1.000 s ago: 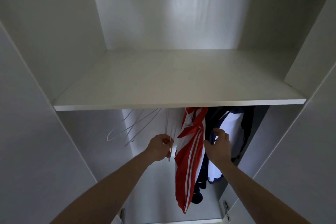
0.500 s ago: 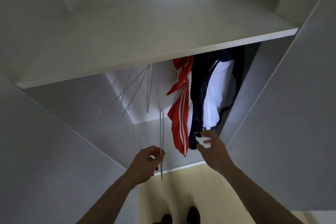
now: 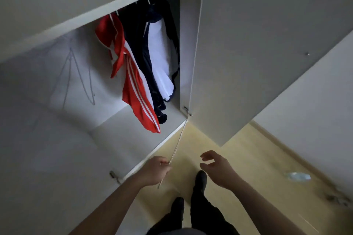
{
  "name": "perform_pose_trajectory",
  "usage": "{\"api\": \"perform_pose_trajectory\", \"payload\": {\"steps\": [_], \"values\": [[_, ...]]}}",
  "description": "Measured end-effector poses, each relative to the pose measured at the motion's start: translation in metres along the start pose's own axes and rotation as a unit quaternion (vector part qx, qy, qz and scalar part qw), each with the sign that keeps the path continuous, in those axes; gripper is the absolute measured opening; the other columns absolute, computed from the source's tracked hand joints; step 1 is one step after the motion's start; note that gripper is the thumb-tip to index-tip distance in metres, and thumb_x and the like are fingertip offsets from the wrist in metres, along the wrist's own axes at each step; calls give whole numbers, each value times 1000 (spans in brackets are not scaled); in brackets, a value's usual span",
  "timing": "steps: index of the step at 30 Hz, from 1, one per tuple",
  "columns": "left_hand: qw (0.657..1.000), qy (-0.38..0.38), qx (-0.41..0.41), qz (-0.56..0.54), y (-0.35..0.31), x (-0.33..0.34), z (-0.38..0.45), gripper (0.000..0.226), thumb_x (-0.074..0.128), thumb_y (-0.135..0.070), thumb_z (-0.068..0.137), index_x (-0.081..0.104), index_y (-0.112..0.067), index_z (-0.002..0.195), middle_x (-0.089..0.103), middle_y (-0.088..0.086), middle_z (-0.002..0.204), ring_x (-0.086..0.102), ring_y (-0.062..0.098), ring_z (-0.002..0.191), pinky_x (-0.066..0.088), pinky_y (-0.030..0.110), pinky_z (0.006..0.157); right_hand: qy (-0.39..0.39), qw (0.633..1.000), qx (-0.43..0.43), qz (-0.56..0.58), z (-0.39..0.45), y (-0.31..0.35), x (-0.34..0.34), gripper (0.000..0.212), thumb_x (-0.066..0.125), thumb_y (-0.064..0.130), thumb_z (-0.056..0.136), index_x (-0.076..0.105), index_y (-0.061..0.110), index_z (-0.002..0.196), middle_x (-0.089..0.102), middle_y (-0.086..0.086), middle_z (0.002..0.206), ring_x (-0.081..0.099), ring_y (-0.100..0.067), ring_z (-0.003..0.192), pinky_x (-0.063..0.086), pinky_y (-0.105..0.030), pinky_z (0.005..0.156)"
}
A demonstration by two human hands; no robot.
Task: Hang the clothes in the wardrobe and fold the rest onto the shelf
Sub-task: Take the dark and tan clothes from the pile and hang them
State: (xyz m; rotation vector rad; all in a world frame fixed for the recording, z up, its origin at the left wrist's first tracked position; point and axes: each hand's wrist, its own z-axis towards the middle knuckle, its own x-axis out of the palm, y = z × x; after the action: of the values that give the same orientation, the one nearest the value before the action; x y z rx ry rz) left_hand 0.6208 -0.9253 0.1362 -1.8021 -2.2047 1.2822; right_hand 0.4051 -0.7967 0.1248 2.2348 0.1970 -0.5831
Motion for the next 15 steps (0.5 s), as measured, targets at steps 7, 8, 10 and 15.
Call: {"api": "perform_pose_trajectory", "payload": {"steps": [7, 8, 10, 15], "values": [[980, 99, 100, 141, -36, 65, -9, 28, 50, -31, 99, 68, -30, 77, 71, -12, 82, 59, 2, 66, 44, 15, 59, -99, 986, 101, 93, -89, -80, -11, 21, 67, 25, 94, 65, 23, 115, 66, 10, 109, 68, -15, 93, 49, -12, 67], [976, 108, 114, 154, -46, 73, -11, 28, 49, -32, 100, 69, -32, 80, 71, -15, 83, 60, 1, 66, 45, 15, 58, -116, 981, 113, 111, -102, -91, -15, 20, 67, 25, 94, 66, 23, 114, 66, 11, 108, 68, -15, 93, 50, -17, 71], [963, 128, 148, 184, -68, 91, -16, 28, 48, -35, 100, 70, -33, 84, 70, -19, 84, 58, 1, 62, 45, 16, 54, -145, 971, 133, 134, -128, -113, -21, 19, 66, 27, 94, 67, 26, 112, 67, 13, 108, 67, -10, 93, 48, -17, 71], [924, 163, 234, 254, -131, 158, -30, 25, 52, -38, 101, 72, -33, 87, 71, -19, 82, 61, 2, 67, 48, 20, 63, -221, 936, 172, 213, -196, -172, -39, 15, 65, 26, 93, 68, 28, 108, 70, 10, 106, 69, -11, 87, 49, -17, 66]]}}
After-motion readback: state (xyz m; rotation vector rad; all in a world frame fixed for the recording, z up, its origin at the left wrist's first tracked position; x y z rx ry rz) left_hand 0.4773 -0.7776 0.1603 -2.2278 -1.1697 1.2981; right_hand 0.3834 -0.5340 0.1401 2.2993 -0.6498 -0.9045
